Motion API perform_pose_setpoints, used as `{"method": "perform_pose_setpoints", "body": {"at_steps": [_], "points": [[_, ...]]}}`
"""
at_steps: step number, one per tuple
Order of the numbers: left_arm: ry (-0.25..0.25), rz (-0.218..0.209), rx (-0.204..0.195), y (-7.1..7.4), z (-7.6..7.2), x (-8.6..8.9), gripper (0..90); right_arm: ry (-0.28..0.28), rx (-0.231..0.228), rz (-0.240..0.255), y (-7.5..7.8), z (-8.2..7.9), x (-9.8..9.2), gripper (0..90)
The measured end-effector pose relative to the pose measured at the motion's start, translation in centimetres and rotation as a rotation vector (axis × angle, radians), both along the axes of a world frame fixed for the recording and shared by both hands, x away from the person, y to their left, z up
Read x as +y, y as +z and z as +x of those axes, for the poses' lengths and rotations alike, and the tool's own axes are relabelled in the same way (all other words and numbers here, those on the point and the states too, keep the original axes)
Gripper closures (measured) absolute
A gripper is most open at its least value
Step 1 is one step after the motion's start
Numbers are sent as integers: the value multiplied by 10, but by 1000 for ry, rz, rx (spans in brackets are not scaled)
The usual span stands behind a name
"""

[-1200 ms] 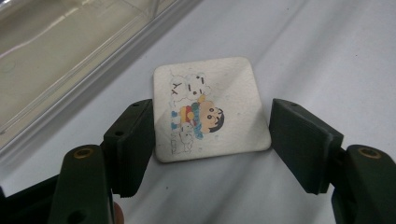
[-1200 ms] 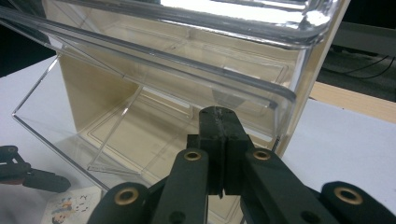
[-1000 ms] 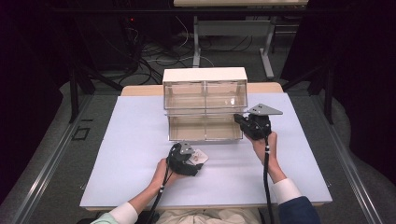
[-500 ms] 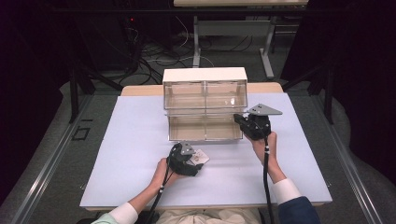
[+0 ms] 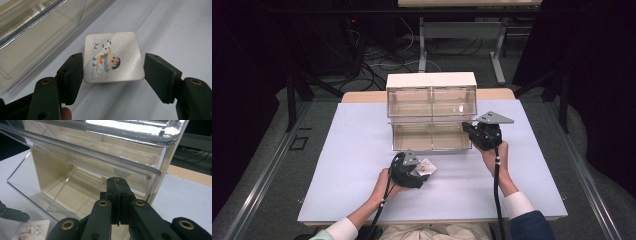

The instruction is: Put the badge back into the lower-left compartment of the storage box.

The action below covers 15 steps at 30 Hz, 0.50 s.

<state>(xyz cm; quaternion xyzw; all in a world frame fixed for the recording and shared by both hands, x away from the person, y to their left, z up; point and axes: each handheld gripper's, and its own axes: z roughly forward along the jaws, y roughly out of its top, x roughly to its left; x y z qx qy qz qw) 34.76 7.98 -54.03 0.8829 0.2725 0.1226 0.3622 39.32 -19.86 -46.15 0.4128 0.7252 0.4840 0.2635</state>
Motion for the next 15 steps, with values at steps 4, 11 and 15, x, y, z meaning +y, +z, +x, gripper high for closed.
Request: {"method": "perform_pose_setpoints", "body": {"at_steps": [4,11,15], "points": [[-11,-4,-5,3,-4,1,337,-1,-1,2,0,0,0,900],[-17,-9,-17,10,-11,4,337,-6,-8,3,0,0,1,900],[-17,-8,-31,13,-12,8,337,-5,-6,3,0,0,1,900]]}}
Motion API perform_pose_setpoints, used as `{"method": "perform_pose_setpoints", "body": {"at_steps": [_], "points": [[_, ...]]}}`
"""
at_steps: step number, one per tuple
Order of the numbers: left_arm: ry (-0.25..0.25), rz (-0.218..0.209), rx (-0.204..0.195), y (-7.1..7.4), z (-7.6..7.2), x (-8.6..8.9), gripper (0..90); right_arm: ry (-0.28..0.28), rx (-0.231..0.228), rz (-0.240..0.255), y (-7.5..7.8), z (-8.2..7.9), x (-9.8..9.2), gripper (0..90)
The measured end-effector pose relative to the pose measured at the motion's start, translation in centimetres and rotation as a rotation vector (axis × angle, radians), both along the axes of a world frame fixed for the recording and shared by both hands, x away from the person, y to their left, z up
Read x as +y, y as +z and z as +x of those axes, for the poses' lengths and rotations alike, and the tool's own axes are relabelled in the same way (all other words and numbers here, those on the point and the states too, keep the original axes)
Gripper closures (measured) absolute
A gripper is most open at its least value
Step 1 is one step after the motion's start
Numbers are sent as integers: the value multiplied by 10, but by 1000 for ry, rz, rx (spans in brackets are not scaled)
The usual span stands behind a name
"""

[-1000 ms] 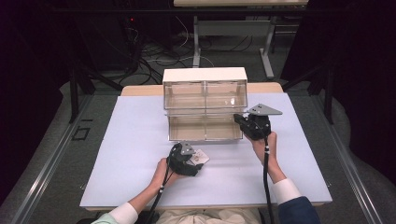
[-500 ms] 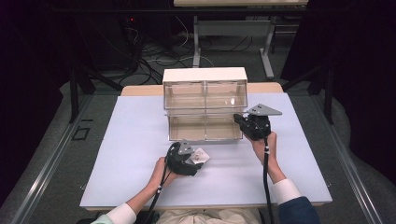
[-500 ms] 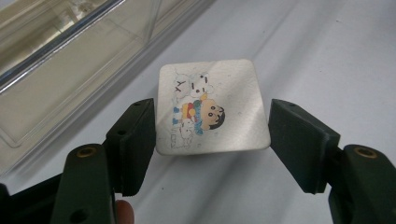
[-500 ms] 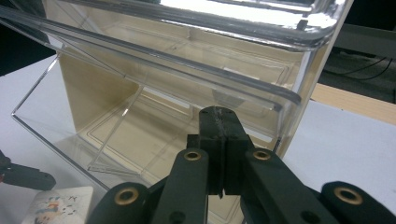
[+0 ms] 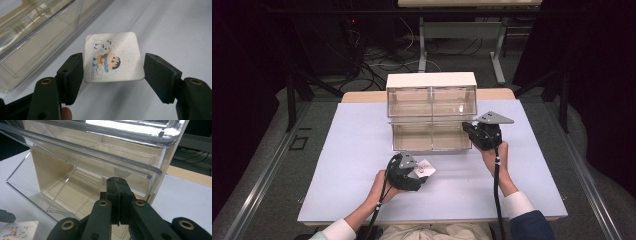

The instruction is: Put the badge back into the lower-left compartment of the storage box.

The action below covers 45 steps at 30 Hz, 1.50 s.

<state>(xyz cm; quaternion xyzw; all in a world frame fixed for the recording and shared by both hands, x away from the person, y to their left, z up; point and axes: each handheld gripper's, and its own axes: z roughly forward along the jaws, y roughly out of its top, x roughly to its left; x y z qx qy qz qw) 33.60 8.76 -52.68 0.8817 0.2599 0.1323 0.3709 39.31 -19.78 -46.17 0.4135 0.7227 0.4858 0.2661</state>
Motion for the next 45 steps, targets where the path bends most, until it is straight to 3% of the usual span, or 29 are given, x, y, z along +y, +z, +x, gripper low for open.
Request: {"method": "perform_pose_setpoints", "body": {"at_steps": [24,45], "points": [[36,-22,-41,25,-2,22,337,6,-2,-10,0,0,0,900],[56,-28,-94,41,4,25,337,4,-4,-14,0,0,0,900]]}}
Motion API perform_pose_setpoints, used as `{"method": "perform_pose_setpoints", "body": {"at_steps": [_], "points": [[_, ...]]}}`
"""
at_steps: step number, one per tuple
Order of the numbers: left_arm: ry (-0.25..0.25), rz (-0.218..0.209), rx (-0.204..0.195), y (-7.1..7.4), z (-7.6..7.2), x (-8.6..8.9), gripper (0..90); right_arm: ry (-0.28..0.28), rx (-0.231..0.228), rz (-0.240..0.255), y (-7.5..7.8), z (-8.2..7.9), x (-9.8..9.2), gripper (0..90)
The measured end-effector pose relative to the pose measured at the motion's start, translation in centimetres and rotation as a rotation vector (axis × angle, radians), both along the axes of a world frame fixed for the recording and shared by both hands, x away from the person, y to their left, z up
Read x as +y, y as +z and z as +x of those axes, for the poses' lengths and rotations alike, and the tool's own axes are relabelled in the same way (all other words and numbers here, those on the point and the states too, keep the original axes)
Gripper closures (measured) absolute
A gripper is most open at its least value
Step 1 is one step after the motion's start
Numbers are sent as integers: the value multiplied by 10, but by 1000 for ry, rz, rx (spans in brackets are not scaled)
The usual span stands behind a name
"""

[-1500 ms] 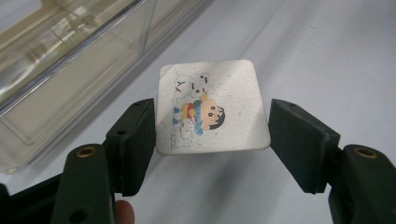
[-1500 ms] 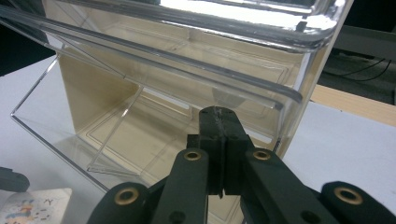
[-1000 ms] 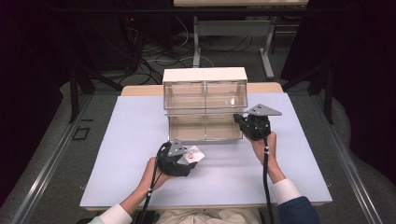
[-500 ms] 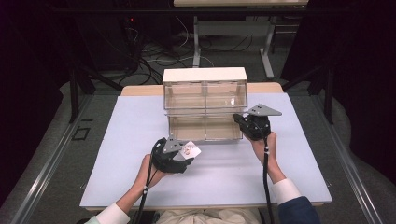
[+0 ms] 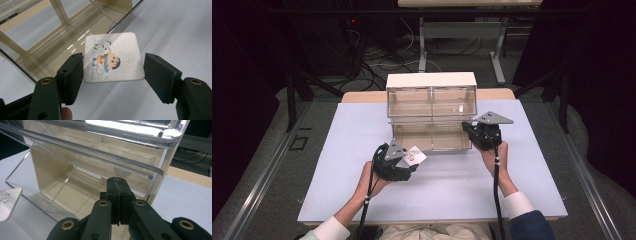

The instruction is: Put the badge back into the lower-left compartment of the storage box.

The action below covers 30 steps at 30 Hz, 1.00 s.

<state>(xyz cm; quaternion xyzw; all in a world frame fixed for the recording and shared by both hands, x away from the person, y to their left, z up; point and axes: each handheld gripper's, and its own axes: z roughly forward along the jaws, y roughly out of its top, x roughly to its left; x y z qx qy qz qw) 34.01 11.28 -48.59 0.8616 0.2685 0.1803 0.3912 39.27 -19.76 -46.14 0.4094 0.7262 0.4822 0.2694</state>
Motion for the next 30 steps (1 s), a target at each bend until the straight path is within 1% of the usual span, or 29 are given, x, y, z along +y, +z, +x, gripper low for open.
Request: {"method": "perform_pose_setpoints", "body": {"at_steps": [3,6,8,9,11,12,14,16,17,20,21,23,24,25,30], "points": [[4,0,3,2,2,0,337,-3,-2,1,0,0,1,900],[9,-3,-5,3,4,2,337,-3,-2,1,0,0,1,900],[16,-11,2,4,4,2,337,-2,-2,0,0,0,1,900],[16,-8,-8,4,6,3,337,0,1,-1,0,0,0,900],[21,-7,-2,5,6,3,337,-2,-2,1,0,0,1,900],[24,-13,-8,5,8,4,337,-2,-2,1,0,0,1,900],[27,-15,-8,5,9,4,337,-2,-2,0,0,0,1,900],[31,-14,-5,6,10,5,337,-2,-2,0,0,0,1,900],[32,-8,-12,6,11,5,337,-2,-2,0,0,0,1,900],[40,-22,-15,6,12,6,337,-1,-3,0,0,0,1,900],[42,-25,-9,7,12,6,337,0,0,4,0,0,1,900],[48,-25,-16,7,14,6,337,2,2,2,0,0,1,900],[47,-18,-13,7,14,7,337,3,5,5,0,-1,1,900],[51,-21,-16,7,15,7,337,2,-2,-2,0,0,1,900],[62,-36,-17,8,17,7,337,2,-2,-2,0,0,1,900]]}}
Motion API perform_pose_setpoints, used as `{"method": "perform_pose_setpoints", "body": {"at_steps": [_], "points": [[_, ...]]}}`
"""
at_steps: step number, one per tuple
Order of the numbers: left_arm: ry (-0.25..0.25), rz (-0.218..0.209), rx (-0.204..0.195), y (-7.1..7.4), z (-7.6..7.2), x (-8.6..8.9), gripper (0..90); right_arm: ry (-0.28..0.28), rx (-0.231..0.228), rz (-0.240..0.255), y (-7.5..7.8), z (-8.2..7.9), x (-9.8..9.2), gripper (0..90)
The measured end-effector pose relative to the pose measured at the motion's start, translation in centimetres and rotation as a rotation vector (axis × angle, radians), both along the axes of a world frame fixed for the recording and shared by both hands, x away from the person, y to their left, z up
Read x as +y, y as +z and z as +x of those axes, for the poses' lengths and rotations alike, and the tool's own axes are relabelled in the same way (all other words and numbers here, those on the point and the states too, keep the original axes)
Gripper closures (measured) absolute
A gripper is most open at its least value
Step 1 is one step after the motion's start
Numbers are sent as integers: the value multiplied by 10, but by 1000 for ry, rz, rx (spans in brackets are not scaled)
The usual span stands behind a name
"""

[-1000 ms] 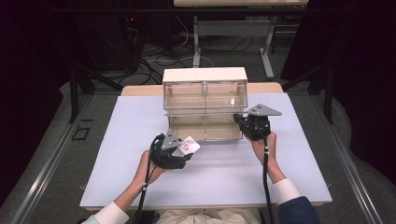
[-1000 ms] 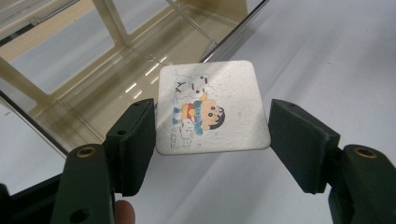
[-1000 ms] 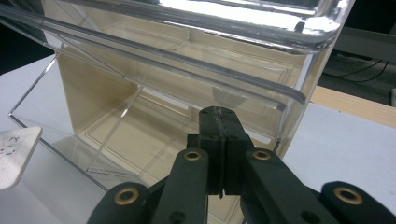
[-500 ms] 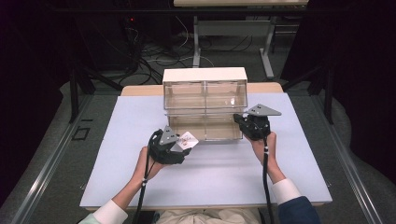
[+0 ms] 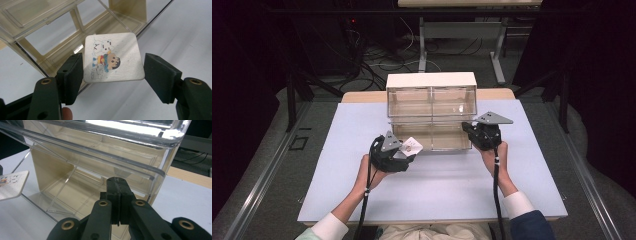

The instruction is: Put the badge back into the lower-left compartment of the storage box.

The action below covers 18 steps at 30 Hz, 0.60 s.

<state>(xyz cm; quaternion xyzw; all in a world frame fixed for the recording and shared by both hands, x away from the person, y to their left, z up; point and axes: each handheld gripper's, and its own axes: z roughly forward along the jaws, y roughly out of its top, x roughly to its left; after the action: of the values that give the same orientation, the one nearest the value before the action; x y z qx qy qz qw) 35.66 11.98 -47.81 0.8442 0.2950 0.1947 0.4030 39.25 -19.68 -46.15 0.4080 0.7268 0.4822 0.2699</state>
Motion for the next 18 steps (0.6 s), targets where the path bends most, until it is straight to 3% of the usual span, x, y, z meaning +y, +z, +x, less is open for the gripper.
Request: {"method": "perform_pose_setpoints", "body": {"at_steps": [18], "points": [[68,-14,-23,-4,11,2,337,-1,-1,1,0,0,0,900]]}}
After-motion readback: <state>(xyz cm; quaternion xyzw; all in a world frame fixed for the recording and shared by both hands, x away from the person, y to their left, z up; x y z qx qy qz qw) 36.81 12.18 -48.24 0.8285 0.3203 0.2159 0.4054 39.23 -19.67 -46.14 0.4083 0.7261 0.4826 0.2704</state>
